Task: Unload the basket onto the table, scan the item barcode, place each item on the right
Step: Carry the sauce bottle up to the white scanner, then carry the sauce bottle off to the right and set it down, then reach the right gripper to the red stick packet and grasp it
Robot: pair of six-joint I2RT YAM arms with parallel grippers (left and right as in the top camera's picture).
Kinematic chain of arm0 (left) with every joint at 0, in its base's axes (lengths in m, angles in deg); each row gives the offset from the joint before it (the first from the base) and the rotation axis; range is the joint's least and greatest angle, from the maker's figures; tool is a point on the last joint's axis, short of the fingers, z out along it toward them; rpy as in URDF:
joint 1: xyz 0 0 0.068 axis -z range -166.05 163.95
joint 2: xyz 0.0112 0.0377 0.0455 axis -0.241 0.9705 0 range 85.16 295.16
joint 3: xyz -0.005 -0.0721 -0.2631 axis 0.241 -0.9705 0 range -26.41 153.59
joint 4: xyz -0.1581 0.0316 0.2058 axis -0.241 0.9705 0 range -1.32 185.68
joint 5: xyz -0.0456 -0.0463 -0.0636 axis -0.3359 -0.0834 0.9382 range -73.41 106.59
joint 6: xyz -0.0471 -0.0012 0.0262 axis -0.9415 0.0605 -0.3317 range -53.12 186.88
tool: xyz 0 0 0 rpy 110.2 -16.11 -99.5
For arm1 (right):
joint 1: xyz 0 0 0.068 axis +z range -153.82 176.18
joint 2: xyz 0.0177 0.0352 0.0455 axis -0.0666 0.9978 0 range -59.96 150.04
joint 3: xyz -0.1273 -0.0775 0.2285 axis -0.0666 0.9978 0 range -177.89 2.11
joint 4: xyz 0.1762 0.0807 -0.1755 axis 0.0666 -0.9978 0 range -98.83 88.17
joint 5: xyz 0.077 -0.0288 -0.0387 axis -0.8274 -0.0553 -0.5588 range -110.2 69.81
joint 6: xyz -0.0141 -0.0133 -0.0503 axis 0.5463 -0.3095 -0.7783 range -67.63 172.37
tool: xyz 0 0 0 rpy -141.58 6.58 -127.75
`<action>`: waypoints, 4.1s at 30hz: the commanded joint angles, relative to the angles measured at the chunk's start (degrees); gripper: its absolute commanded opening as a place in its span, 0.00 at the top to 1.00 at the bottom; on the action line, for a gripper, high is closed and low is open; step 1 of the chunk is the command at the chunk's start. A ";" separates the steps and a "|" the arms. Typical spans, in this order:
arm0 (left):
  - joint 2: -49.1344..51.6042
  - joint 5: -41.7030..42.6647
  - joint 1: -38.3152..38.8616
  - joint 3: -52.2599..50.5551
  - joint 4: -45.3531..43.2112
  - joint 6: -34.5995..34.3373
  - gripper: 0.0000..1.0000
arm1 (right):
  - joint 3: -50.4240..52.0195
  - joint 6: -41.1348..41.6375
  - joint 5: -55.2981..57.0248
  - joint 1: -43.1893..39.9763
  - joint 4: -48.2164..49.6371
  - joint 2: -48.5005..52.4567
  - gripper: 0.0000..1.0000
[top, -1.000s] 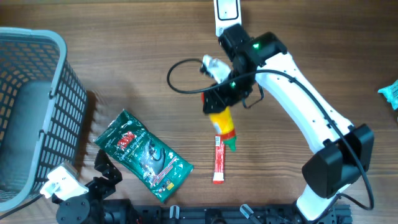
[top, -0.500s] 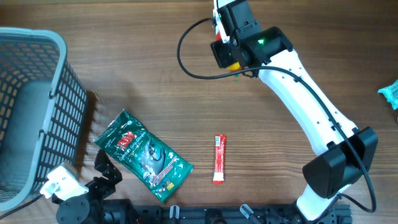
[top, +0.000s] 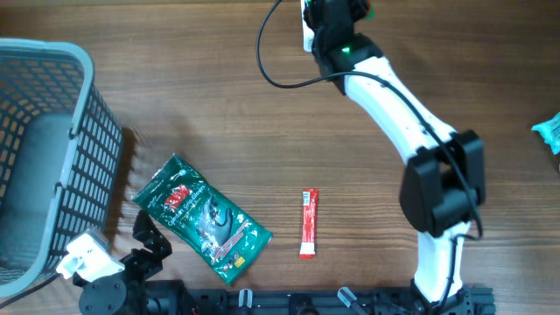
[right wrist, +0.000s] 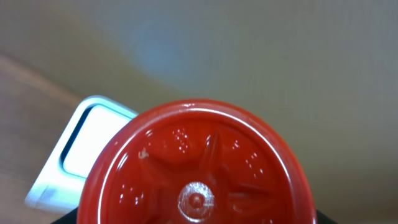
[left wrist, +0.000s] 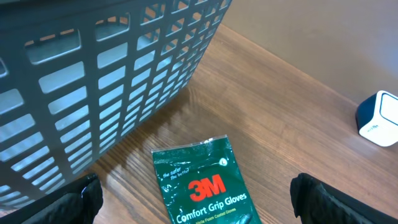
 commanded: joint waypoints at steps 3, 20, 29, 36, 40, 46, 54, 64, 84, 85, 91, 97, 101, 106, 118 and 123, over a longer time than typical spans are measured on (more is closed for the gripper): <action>-0.42 0.28 0.37 -0.07 -0.26 -0.52 0.00 | -1.31 -12.39 1.14 0.26 11.26 6.49 0.76; -0.42 0.28 0.37 -0.07 -0.26 -0.52 0.00 | -11.50 -10.86 20.13 -6.40 -2.89 8.57 0.70; -0.42 0.28 0.37 -0.07 -0.26 -0.52 0.00 | -10.80 17.22 2.67 -32.35 -39.71 6.45 0.76; -0.42 0.28 0.37 -0.07 -0.24 -0.52 0.00 | -9.09 22.14 -10.99 -52.54 -41.18 7.21 0.76; -0.42 0.28 0.37 -0.07 -0.26 -0.52 0.00 | -9.09 26.51 -18.21 -59.54 -39.54 7.58 0.67; -0.42 0.28 0.37 -0.07 -0.26 -0.52 0.00 | -9.75 35.69 -23.52 -63.63 -39.32 8.07 0.00; -0.42 0.28 0.37 -0.07 -0.26 -0.52 0.00 | -10.67 42.66 -30.84 -62.53 -41.33 -3.19 0.00; -0.42 0.28 0.37 -0.07 -0.26 -0.52 0.00 | -10.67 43.80 -53.46 -44.59 -45.59 -21.62 0.00; -0.42 0.28 0.37 -0.07 -0.26 -0.52 0.00 | 30.56 63.95 -50.77 11.26 -57.83 -20.37 0.14; -0.42 0.28 0.37 -0.07 -0.26 -0.52 0.00 | 33.70 64.37 -50.93 12.39 -54.86 -20.37 0.19; -0.42 0.28 0.37 -0.04 -0.24 -0.52 0.00 | 46.21 64.35 -55.89 14.69 -42.18 -20.37 0.39; -0.42 0.28 0.37 -0.07 -0.26 -0.52 0.00 | 47.76 64.37 -56.02 14.69 -42.53 -20.39 0.39; -0.42 0.28 0.37 -0.07 -0.26 -0.52 0.00 | 47.93 64.39 -57.44 14.69 -44.74 -20.44 0.39; -0.42 0.28 0.37 -0.07 -0.26 -0.52 0.00 | 51.45 65.51 -58.16 14.69 -42.77 -21.24 0.41; -0.42 0.28 0.37 -0.07 -0.26 -0.52 0.00 | 67.84 74.29 -62.10 14.69 -23.93 -22.62 0.90; -0.42 0.28 0.37 -0.07 -0.26 -0.52 0.00 | 66.93 75.76 -60.30 14.69 -18.34 -24.00 0.96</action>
